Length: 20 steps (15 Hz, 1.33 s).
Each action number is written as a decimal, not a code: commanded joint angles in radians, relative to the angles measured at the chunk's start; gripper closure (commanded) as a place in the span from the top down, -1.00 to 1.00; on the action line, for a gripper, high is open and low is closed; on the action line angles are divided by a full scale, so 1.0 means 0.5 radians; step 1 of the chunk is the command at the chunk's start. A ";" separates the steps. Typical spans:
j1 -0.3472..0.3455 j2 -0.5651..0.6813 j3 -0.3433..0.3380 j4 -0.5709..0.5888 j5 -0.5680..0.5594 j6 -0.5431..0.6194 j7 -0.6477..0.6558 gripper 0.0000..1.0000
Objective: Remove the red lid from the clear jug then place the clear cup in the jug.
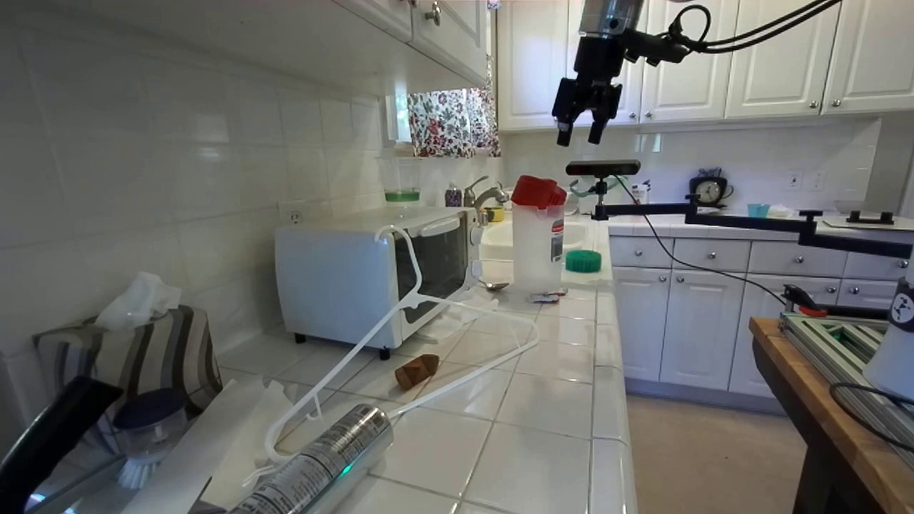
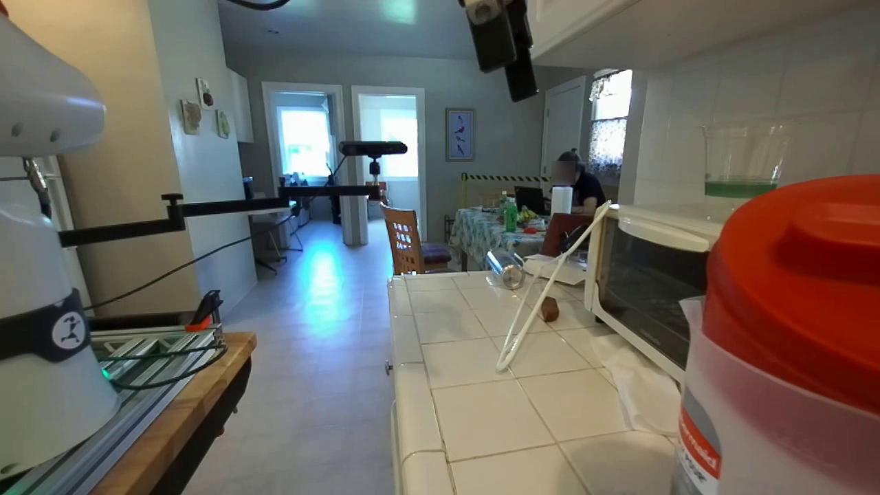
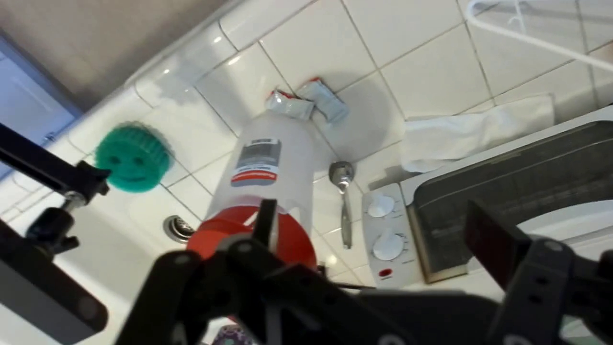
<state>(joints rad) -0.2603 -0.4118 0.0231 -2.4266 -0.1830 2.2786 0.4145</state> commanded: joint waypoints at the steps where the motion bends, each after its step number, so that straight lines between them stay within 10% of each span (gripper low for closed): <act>1: -0.064 0.020 0.005 -0.034 -0.107 0.032 0.228 1.00; 14: -0.397 0.120 -0.235 -0.005 -0.237 0.568 0.352 1.00; 20: -0.324 0.087 -0.265 -0.034 -0.163 0.592 0.224 1.00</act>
<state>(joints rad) -0.4497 -0.3585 -0.0970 -2.4354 -0.2919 2.5556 0.5642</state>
